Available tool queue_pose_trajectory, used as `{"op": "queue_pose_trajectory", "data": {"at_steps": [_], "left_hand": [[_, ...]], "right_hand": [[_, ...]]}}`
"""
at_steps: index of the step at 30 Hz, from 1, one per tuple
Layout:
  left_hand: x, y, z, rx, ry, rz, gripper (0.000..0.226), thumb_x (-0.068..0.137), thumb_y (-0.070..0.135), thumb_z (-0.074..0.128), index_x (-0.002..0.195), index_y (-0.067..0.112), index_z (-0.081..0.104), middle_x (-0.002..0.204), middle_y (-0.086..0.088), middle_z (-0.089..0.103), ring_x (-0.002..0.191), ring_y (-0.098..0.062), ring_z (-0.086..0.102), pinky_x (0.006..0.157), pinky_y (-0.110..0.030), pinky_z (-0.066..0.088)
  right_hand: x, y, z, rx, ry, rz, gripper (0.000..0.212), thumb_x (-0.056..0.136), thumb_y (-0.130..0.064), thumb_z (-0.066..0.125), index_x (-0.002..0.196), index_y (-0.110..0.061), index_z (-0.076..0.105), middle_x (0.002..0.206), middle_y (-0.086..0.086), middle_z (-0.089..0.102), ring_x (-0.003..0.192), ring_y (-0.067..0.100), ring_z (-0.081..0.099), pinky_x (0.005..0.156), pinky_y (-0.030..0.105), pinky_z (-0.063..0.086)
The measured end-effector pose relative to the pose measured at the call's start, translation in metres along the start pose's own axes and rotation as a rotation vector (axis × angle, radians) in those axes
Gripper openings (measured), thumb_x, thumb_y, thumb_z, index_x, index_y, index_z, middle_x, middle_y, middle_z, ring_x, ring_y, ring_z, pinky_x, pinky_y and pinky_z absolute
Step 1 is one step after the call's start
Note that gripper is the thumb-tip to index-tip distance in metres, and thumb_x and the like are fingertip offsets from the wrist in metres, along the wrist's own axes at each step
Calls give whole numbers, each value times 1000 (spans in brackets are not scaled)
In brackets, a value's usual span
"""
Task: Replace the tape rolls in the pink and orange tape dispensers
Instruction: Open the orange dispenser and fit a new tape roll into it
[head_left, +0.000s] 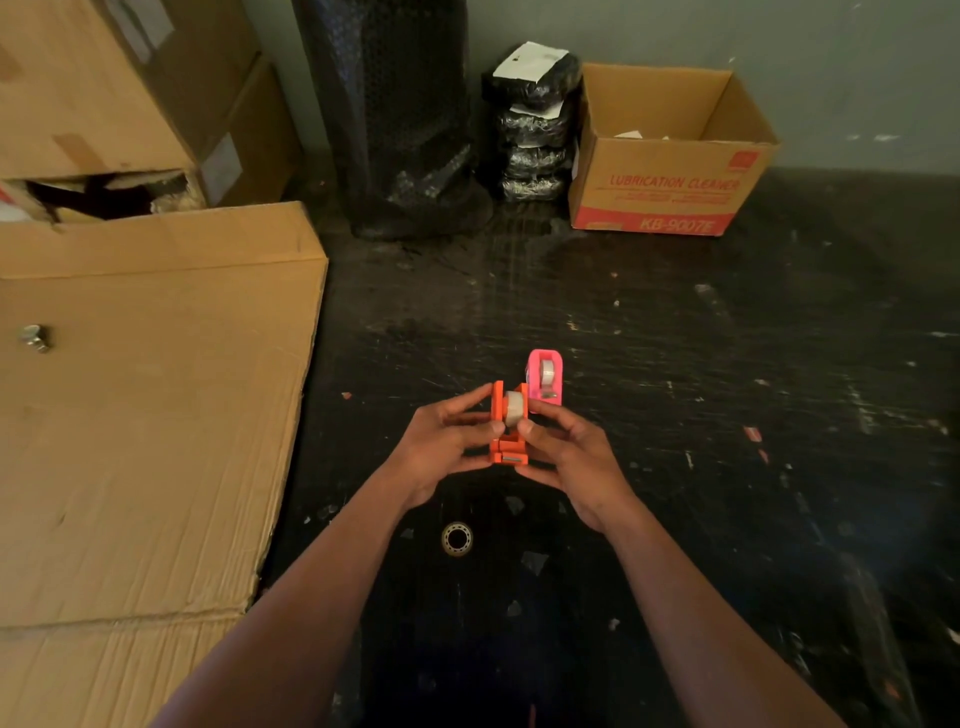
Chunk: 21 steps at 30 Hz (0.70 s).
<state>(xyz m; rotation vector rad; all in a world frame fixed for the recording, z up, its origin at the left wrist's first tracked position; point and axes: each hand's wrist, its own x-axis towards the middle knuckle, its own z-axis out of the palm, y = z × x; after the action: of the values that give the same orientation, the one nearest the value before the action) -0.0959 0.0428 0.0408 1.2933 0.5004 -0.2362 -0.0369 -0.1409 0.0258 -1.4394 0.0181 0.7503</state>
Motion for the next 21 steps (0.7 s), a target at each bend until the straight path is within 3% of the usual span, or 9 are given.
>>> {"op": "queue_pose_trajectory", "data": {"at_steps": [6,11,21], "left_hand": [[1,1,-2,-13,-19,-7,59,92,-3,70,141,30,60,129,-8,73,115,-23,74,101,-47,59],[2,4,-3,-2,-59,-4,65,91,-11,68,144,25,60,128,-8,74,112,-23,76,91,-39,64],[-1,10,-5,-14,-70,-2,59,91,-8,68,139,27,63,124,-7,77,114,-25,75,94,-41,63]], "right_hand": [[1,-1,-2,11,3,-1,36,97,-22,70,132,-31,66,120,3,78,110,19,76,94,44,61],[0,-6,-4,5,-6,-2,37,98,-22,68,134,-30,65,115,0,80,108,17,77,92,41,60],[1,-12,-2,13,2,5,36,98,-22,69,133,-27,67,116,3,80,107,20,77,95,45,60]]}}
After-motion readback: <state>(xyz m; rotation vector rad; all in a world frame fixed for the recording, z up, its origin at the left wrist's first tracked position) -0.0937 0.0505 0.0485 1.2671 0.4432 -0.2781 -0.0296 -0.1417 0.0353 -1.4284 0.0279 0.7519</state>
